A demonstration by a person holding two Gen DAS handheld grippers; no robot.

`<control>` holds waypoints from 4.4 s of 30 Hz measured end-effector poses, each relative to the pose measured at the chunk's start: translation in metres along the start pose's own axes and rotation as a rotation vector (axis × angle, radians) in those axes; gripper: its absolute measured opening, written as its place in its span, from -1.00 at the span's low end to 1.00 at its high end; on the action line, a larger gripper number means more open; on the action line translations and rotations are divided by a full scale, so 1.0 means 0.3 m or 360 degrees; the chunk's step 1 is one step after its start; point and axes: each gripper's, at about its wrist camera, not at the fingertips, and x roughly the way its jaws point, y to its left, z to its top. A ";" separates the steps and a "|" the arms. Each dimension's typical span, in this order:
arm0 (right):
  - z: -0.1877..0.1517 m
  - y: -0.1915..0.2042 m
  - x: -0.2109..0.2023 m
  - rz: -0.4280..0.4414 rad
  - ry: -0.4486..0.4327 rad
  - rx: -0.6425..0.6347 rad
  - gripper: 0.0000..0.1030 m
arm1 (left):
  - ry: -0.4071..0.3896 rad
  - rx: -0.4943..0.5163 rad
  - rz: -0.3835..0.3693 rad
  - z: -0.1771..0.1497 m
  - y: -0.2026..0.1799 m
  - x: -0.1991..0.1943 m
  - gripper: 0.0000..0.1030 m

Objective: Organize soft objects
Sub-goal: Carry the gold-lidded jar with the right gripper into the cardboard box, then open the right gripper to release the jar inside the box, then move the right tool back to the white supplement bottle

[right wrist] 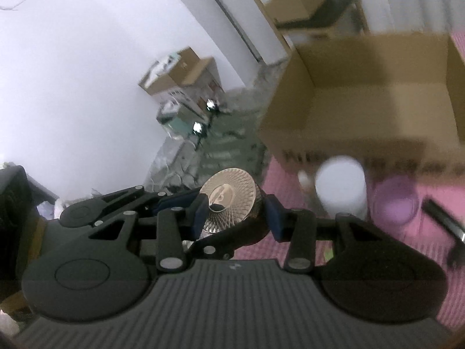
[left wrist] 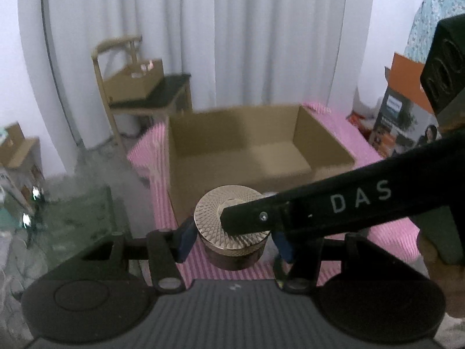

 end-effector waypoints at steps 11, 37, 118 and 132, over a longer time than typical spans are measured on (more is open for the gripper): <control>0.372 -0.045 -0.032 0.0024 -0.0047 -0.0053 -0.15 | -0.0107 0.0007 -0.0011 0.289 0.041 0.080 0.12; 0.735 -0.678 0.618 0.0020 0.0327 0.0489 -0.13 | 0.0359 0.0086 0.0086 0.512 0.177 0.856 0.11; 0.478 -0.248 -0.194 -0.0329 -0.0331 -0.0183 0.97 | -0.0029 -0.0064 -0.0033 0.378 0.069 0.251 1.00; 0.136 -0.106 -0.315 -0.0628 -0.0265 -0.0511 0.97 | -0.0108 -0.0206 -0.0268 0.059 0.034 0.197 1.00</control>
